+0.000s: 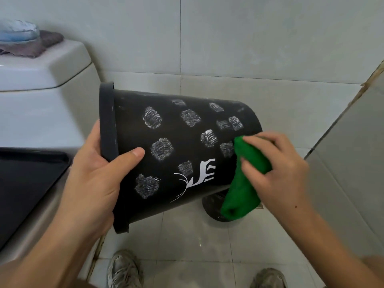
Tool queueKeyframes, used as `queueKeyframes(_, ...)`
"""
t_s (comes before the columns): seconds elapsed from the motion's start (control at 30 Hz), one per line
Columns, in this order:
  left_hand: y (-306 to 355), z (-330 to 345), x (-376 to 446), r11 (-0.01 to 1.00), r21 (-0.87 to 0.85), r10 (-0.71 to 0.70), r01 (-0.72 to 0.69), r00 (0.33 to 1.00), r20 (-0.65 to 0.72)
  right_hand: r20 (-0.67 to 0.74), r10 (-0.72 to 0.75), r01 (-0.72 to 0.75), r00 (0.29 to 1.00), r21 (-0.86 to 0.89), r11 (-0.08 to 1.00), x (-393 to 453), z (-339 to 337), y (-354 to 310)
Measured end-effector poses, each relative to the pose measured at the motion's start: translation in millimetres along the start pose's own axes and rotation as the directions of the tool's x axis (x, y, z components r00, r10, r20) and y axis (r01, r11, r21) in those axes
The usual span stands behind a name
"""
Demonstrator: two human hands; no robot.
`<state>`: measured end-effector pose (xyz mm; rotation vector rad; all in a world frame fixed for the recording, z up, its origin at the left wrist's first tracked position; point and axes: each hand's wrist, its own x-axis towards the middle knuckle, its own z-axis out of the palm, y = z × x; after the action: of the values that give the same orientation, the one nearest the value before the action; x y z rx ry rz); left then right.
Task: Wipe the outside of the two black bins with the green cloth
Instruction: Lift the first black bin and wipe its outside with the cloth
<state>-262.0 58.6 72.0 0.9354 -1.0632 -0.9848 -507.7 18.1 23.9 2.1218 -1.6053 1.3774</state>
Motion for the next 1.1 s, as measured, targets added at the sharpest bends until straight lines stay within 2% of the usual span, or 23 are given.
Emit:
queueKeyframes(0.1,1,0,-1,1.000,0.000,0.009,-0.009,1.000,0.010,-0.130,0.150,-0.139,0.980,0.091,0.986,21,-5,11)
queueKeyframes(0.17,2,3,-4,1.000,-0.005,0.013,-0.013,0.999,0.033,-0.181,0.175,-0.160,0.968,0.093,0.983,25,-5,8)
queueKeyframes(0.23,0,10,-6,0.999,0.028,0.017,-0.019,0.997,0.073,-0.151,0.099,-0.089,0.984,0.072,0.993,16,4,-7)
queueKeyframes(0.33,-5,16,-9,0.998,0.062,0.004,-0.010,0.994,0.105,-0.026,-0.127,0.128,0.992,0.047,0.991,-4,18,-26)
queueKeyframes(0.37,-6,16,-9,0.998,0.065,-0.002,-0.004,0.995,0.096,0.003,-0.160,0.159,0.987,0.047,0.986,-3,19,-25)
queueKeyframes(0.4,-6,14,-8,0.998,0.070,-0.003,-0.002,0.996,0.084,0.000,-0.138,0.138,0.990,0.054,0.989,3,17,-21)
queueKeyframes(0.47,-6,9,-8,0.997,0.075,0.007,-0.012,0.998,0.068,-0.080,0.032,-0.025,0.996,0.086,0.996,20,9,-5)
queueKeyframes(0.53,-5,7,-9,0.996,0.086,0.028,-0.034,0.997,0.070,-0.172,0.182,-0.161,0.968,0.129,0.979,34,-1,7)
queueKeyframes(0.57,-5,7,-9,0.996,0.083,0.033,-0.039,0.997,0.076,-0.195,0.211,-0.187,0.958,0.137,0.973,34,-3,8)
queueKeyframes(0.63,-7,10,-11,0.997,0.065,0.033,-0.039,0.996,0.086,-0.181,0.151,-0.128,0.972,0.131,0.983,25,1,-5)
queueKeyframes(0.73,-9,13,-12,0.996,0.076,0.040,-0.048,0.993,0.111,-0.090,-0.096,0.105,0.991,0.108,0.989,5,10,-27)
queueKeyframes(0.77,-10,12,-12,0.996,0.075,0.037,-0.045,0.994,0.107,-0.075,-0.135,0.145,0.988,0.139,0.980,4,10,-27)
queueKeyframes(0.8,-11,12,-12,0.996,0.074,0.033,-0.040,0.995,0.097,-0.082,-0.101,0.115,0.992,0.194,0.974,6,9,-24)
queueKeyframes(0.9,-10,13,-14,0.998,0.059,0.025,-0.030,0.995,0.092,-0.140,0.185,-0.120,0.973,0.379,0.918,14,2,-12)
queueKeyframes(0.97,-8,17,-16,0.999,0.045,0.024,-0.028,0.996,0.083,-0.232,0.211,-0.148,0.949,0.261,0.954,14,3,-9)
queueKeyframes(1.03,-8,19,-17,0.999,0.036,0.023,-0.026,0.997,0.079,-0.305,0.165,-0.135,0.938,0.116,0.984,11,8,-9)
queueKeyframes(1.1,-8,20,-17,0.999,0.038,0.021,-0.024,0.997,0.077,-0.301,0.139,-0.123,0.943,0.071,0.990,9,10,-10)
